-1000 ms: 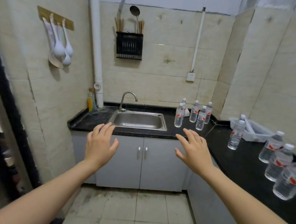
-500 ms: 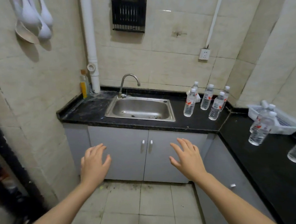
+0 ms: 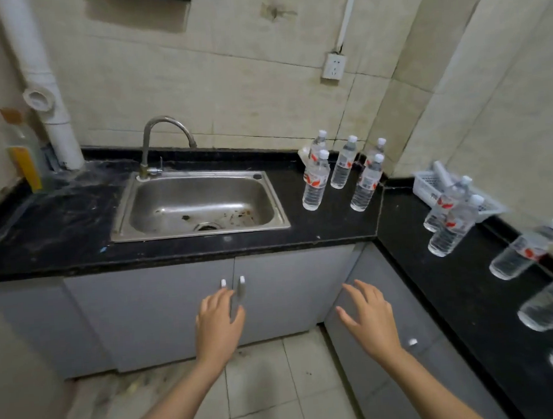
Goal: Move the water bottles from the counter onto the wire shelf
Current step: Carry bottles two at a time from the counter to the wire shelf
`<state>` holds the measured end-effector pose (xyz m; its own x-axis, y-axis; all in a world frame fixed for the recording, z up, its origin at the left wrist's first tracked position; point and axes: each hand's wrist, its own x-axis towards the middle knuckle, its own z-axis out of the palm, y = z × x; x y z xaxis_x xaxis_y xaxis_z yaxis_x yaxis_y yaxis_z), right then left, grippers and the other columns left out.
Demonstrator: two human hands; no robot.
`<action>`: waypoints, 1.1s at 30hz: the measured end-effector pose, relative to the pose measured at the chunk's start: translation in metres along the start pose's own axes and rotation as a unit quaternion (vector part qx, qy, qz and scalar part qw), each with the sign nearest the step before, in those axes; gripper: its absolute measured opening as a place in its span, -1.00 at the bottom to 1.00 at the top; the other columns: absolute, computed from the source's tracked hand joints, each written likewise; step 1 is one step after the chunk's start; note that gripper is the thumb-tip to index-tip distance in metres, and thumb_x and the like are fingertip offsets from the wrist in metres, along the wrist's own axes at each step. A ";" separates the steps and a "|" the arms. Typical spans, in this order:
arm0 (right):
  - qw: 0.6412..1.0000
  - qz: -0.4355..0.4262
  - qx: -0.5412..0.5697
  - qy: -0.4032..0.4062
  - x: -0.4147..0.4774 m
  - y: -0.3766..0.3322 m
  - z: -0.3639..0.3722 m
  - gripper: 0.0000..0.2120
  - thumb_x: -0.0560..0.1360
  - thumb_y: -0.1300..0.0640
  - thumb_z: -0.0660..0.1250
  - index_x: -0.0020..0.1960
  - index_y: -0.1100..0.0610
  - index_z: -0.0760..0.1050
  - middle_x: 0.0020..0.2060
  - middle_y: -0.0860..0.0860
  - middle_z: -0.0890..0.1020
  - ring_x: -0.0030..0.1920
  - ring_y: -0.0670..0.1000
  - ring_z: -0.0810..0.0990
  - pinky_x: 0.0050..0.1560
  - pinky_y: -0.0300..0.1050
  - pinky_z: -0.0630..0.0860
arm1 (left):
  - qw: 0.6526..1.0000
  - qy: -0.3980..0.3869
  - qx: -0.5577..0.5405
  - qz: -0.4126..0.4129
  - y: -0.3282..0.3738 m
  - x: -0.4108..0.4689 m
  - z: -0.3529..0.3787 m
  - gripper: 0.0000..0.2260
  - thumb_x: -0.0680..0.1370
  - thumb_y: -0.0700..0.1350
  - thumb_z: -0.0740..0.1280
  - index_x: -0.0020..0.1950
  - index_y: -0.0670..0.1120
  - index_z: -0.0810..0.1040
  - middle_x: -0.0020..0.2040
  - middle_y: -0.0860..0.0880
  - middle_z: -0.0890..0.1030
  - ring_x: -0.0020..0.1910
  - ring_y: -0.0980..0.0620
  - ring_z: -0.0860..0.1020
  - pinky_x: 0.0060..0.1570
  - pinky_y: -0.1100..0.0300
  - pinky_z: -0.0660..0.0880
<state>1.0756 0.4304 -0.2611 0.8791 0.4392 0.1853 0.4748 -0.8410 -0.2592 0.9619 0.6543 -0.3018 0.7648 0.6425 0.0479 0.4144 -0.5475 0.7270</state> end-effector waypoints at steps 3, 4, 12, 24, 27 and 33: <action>0.998 0.047 0.033 -0.022 0.021 0.027 0.007 -0.54 0.51 -0.01 0.26 0.37 0.08 0.33 0.41 0.08 0.31 0.44 0.07 0.20 0.35 0.04 0.21 | 0.998 -0.057 -0.007 0.003 0.015 0.021 0.035 -0.48 0.43 0.06 0.06 0.31 -0.14 0.41 0.36 -0.06 0.43 0.38 -0.06 0.29 0.32 0.10 0.22; 0.997 0.059 0.044 -0.016 0.029 0.035 0.010 -0.54 0.51 0.00 0.27 0.37 0.08 0.33 0.41 0.08 0.31 0.44 0.07 0.20 0.35 0.03 0.21 | 0.997 -0.072 -0.006 0.006 0.020 0.031 0.046 -0.47 0.42 0.06 0.05 0.31 -0.15 0.41 0.36 -0.06 0.43 0.38 -0.06 0.29 0.32 0.11 0.22; 0.984 0.121 0.129 -0.018 0.134 0.089 0.042 -0.51 0.53 -0.01 0.23 0.40 0.10 0.25 0.42 0.06 0.29 0.44 0.04 0.19 0.39 -0.03 0.17 | 0.995 -0.101 0.004 0.003 0.078 0.142 0.119 -0.64 0.54 -0.08 0.17 0.30 -0.19 0.42 0.32 -0.13 0.45 0.33 -0.10 0.34 0.30 0.13 0.24; 0.952 0.117 0.273 -0.073 0.272 0.079 0.085 -0.40 0.43 -0.15 0.15 0.37 0.15 0.30 0.33 0.12 0.38 0.36 0.08 0.30 0.35 -0.12 0.21 | 0.990 -0.001 -0.098 -0.098 0.114 0.246 0.150 -0.79 0.54 -0.20 0.22 0.13 -0.21 0.54 0.01 -0.14 0.59 0.01 -0.08 0.52 -0.04 0.14 0.40; 0.948 0.115 0.282 -0.091 0.292 0.071 0.099 -0.52 0.52 0.05 0.27 0.38 0.18 0.28 0.32 0.12 0.39 0.35 0.07 0.30 0.33 -0.16 0.20 | 0.991 0.000 -0.095 -0.094 0.111 0.269 0.152 -0.85 0.56 -0.17 0.21 0.01 -0.14 0.56 -0.14 -0.07 0.56 -0.13 -0.02 0.50 -0.21 0.16 0.35; 0.949 0.123 0.286 -0.054 0.351 0.060 0.109 -0.48 0.50 0.11 0.29 0.41 0.17 0.22 0.34 0.11 0.37 0.35 0.07 0.30 0.33 -0.14 0.22 | 0.986 -0.005 -0.128 -0.109 0.103 0.328 0.165 -0.78 0.55 -0.20 0.20 -0.30 -0.16 0.49 -0.35 -0.11 0.50 -0.30 -0.07 0.46 -0.31 0.15 0.34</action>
<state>1.4169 0.5686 -0.3148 0.9508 0.3076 -0.0374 0.1730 -0.6273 -0.7593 1.3366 0.7205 -0.3242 0.6765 0.7241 -0.1347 0.4323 -0.2423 0.8686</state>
